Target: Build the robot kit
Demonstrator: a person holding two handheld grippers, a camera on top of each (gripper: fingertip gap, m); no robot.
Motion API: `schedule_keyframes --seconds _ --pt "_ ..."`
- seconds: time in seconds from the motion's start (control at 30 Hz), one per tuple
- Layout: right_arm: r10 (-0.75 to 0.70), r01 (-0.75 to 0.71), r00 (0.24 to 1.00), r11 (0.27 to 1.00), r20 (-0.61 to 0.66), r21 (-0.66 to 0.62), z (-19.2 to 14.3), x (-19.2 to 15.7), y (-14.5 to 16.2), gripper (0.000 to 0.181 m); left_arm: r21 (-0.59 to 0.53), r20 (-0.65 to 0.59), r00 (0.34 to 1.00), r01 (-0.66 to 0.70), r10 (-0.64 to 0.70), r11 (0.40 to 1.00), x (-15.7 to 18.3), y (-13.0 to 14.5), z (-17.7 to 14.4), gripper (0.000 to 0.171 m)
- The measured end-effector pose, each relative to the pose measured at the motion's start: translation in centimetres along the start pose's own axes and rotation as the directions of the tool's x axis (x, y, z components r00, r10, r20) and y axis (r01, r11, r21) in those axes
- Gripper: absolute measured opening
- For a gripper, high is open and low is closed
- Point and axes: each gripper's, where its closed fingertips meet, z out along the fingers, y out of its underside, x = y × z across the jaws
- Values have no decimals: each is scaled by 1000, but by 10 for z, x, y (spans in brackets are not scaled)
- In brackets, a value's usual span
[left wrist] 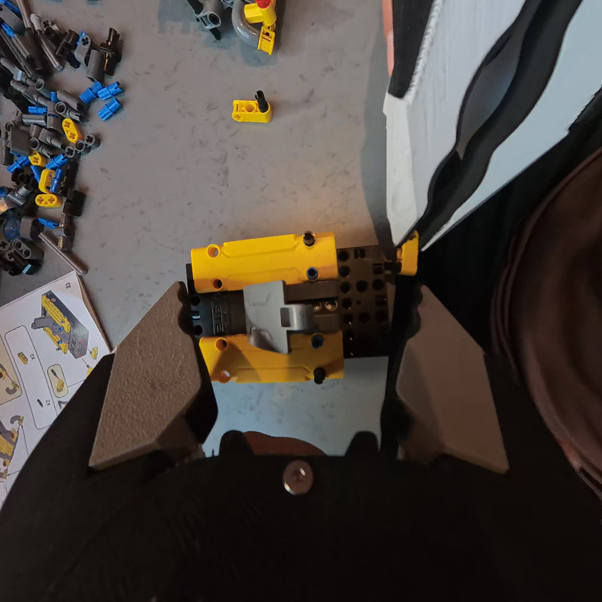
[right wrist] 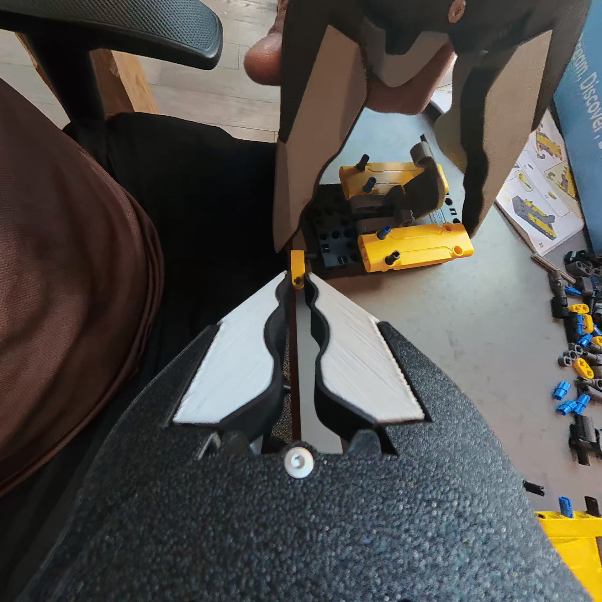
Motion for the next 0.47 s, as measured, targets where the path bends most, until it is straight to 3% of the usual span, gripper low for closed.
schedule_keyframes --seconds 0.47 --pt "-6 9 999 998 49 -61 3 4 0 3 -24 74 997 -8 10 1000 -3 2 6 131"
